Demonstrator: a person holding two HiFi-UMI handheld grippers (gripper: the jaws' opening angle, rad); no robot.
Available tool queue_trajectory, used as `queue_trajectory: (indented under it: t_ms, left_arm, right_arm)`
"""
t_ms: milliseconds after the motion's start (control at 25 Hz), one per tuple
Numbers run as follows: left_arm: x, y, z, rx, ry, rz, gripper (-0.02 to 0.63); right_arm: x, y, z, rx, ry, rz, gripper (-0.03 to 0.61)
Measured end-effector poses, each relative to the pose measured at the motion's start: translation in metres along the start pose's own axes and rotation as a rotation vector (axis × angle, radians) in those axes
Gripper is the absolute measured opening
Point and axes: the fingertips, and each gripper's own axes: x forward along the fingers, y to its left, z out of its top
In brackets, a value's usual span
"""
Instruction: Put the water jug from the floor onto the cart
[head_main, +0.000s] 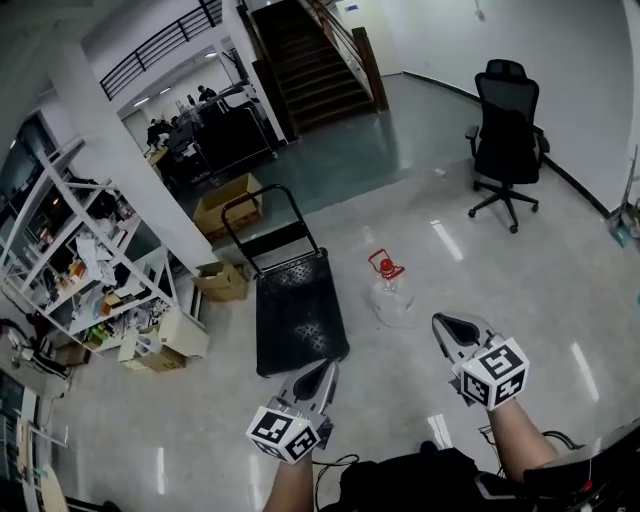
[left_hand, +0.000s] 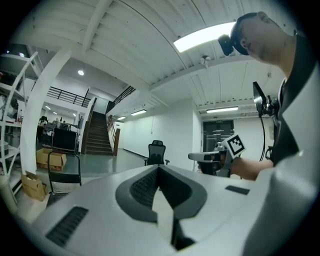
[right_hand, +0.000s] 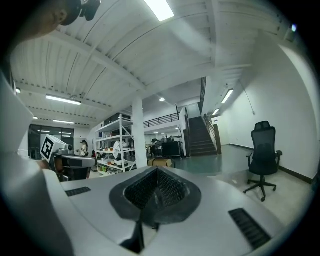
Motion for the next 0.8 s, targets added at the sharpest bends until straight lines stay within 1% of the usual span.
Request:
queue_trajectory:
  t_ms: [160, 360, 520, 600, 800]
  left_arm:
    - [0.040, 0.018, 0.006, 0.021, 0.014, -0.013, 0.000]
    - [0.090, 0.061, 0.001, 0.005, 0.017, -0.027, 0.000]
    - [0.130, 0.118, 0.003, -0.002, -0.008, -0.048, 0.000]
    - [0.149, 0.151, 0.006, -0.003, -0.026, -0.060, 0.000]
    - [0.178, 0.228, 0.022, -0.010, -0.050, -0.105, -0.001]
  right_arm:
    - [0.036, -0.029, 0.001, 0.019, -0.001, 0.017, 0.002]
    - [0.092, -0.059, -0.010, 0.044, 0.022, 0.015, 0.002]
    - [0.153, -0.075, -0.006, 0.007, 0.022, 0.008, 0.002]
    - [0.188, -0.084, 0.003, -0.022, 0.015, -0.017, 0.002]
    - [0.268, -0.096, 0.024, -0.032, 0.002, -0.072, 0.002]
